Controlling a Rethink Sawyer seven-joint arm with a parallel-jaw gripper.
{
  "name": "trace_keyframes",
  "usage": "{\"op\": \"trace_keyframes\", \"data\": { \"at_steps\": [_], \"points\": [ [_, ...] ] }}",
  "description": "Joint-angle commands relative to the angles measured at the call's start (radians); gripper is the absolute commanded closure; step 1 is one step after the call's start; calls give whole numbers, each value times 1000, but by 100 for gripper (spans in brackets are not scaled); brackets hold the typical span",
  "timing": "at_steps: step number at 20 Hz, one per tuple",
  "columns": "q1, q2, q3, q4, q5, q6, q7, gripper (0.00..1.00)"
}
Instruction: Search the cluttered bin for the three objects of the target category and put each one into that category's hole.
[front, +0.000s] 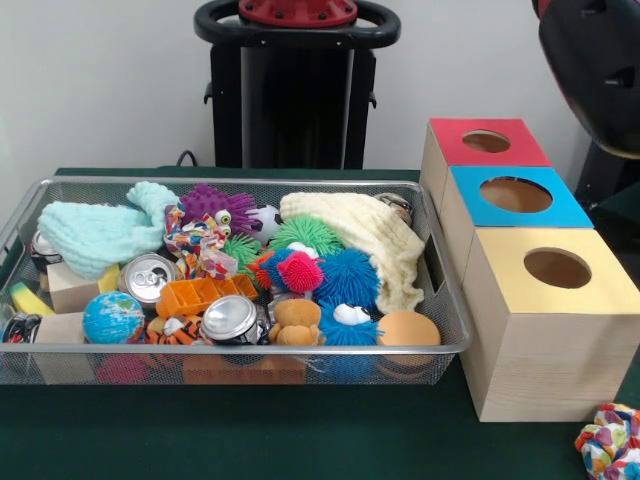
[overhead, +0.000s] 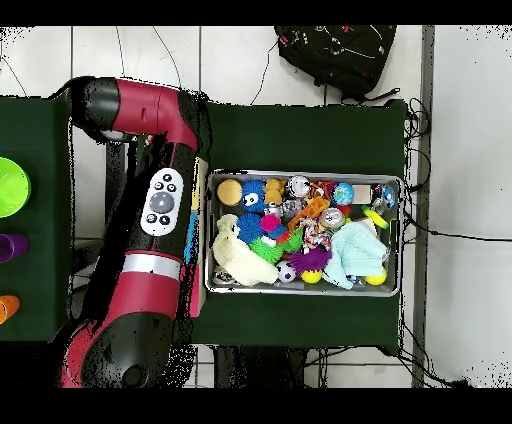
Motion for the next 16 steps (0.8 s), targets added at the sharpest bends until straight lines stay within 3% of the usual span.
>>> {"op": "trace_keyframes", "data": {
  "at_steps": [1, 10, 16],
  "points": [
    [-42, 26, 133, 97, -83, -9, 74, 0],
    [-52, 102, 176, 51, -93, -102, 131, 0],
    [-61, 130, 162, 7, -93, -102, 149, 0]
  ]
}}
